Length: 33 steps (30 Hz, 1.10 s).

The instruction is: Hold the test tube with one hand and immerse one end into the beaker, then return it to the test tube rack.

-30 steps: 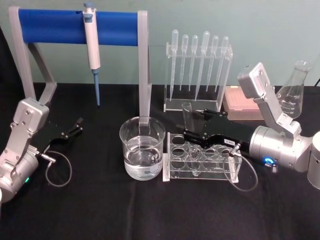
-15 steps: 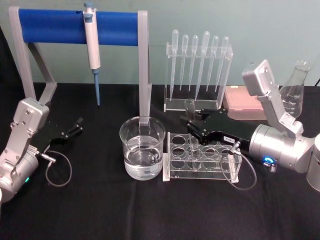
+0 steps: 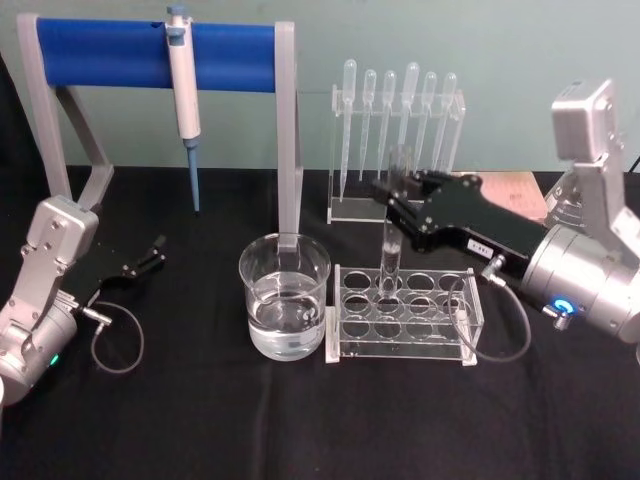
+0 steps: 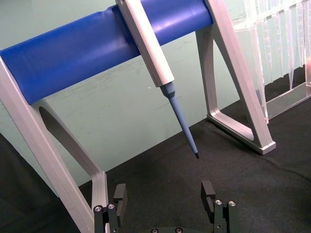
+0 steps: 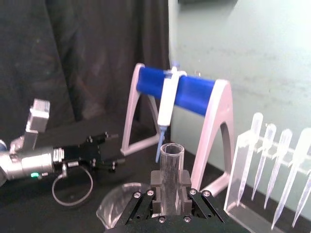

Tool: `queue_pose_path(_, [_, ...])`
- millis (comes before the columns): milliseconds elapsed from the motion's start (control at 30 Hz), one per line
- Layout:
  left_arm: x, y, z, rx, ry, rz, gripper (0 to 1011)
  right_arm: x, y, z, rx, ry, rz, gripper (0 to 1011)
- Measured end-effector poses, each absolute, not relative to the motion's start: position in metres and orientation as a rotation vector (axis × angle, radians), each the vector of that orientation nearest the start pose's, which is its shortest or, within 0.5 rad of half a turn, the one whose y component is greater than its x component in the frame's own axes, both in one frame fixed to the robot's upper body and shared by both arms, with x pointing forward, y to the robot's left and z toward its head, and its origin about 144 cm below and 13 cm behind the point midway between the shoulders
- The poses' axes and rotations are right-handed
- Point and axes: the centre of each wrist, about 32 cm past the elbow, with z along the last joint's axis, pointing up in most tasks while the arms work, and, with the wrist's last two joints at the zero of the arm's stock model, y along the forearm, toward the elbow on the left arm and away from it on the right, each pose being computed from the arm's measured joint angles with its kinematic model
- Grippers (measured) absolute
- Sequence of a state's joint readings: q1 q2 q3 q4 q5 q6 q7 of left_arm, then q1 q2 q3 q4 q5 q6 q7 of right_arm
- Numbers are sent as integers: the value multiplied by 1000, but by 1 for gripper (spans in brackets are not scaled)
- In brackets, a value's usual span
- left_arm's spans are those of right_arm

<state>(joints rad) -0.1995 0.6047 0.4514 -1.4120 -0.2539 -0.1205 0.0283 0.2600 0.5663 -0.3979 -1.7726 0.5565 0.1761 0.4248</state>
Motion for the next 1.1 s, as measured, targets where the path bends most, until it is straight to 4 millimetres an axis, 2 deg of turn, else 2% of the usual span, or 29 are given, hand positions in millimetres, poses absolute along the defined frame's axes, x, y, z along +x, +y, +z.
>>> queue_pose_path(267, [489, 310, 1140, 304, -285, 1248, 1000, 484, -247, 1269, -11, -96, -725, 224])
queue_pose_path(1100, [489, 310, 1140, 304, -285, 1248, 1000, 484, -247, 1268, -15, -94, -722, 225])
